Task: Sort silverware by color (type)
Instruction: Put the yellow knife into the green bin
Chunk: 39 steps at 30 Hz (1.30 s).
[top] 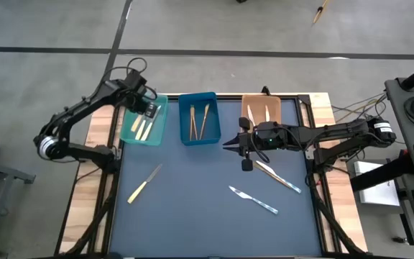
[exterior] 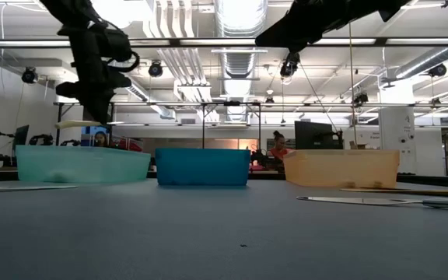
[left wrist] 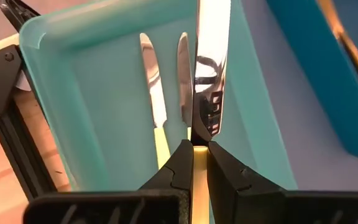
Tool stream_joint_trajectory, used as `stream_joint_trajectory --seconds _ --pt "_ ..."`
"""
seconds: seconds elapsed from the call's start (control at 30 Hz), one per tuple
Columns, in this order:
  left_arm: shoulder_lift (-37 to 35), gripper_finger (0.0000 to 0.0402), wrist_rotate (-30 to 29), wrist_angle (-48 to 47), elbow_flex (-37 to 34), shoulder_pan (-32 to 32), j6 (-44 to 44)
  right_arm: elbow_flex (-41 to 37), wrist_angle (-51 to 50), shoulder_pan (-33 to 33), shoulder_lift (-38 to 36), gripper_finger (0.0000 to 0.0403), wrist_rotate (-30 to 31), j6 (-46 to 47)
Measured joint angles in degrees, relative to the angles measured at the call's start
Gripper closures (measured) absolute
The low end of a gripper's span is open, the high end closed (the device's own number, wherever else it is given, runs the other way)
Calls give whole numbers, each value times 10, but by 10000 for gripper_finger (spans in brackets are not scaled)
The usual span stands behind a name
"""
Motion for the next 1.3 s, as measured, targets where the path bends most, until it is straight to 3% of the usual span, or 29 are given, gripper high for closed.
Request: stream_joint_trajectory --seconds 0.37,1.3 --pt "65 395 -1 -19 -15 9 24 0 -19 0 0 360 0 7" --pt "71 395 -5 22 -44 35 8 0 -28 0 0 360 0 15"
